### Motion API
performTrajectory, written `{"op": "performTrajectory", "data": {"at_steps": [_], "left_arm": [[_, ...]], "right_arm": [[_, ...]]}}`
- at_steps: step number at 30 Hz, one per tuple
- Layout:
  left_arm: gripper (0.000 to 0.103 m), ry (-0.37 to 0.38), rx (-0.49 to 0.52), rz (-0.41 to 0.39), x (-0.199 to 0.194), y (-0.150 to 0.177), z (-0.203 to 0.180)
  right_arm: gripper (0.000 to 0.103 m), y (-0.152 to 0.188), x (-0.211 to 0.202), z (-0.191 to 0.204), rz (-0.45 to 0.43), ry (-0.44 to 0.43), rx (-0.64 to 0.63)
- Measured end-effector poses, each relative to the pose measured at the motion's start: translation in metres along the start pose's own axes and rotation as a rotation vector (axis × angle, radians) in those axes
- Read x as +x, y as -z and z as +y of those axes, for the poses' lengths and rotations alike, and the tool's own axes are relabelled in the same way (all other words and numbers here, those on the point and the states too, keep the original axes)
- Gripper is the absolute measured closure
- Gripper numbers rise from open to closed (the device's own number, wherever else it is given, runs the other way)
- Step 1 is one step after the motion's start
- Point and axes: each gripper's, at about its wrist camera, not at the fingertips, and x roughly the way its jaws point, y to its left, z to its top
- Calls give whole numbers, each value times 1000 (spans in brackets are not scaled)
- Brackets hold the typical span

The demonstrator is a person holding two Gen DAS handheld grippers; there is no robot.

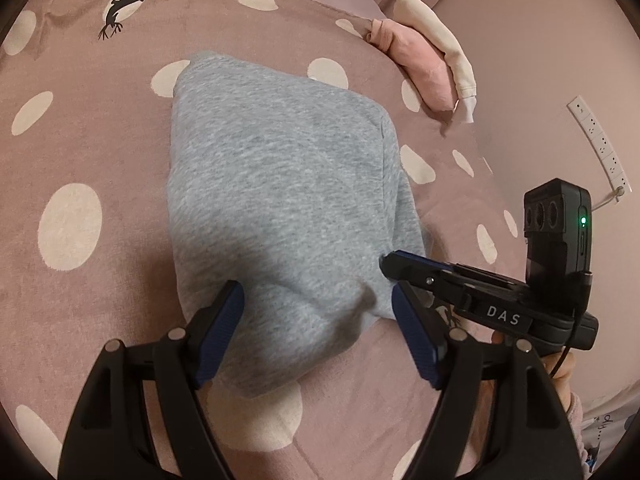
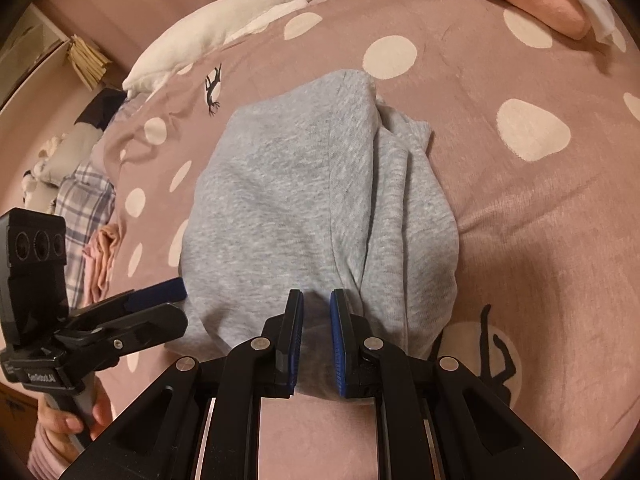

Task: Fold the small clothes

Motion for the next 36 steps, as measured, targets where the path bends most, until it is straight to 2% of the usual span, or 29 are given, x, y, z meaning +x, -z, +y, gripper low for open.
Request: {"op": "performTrajectory", "data": {"at_steps": [7, 25, 29, 31, 36], "left_arm": [[27, -17, 7, -4, 2, 0, -4], [26, -80, 50, -28, -13, 7, -6], [22, -94, 53, -36, -17, 8, -4], [22, -96, 51, -39, -19, 8, -3], [22, -101, 41, -47, -21, 8, 0]], "right_arm": [[91, -2, 1, 5, 9, 20, -5], [90, 2, -4, 3, -1, -1, 3], [80, 6, -11, 1, -13, -26, 12], [64, 7, -15, 0, -24, -6, 13], [61, 10, -22, -4, -40, -12, 21]]}}
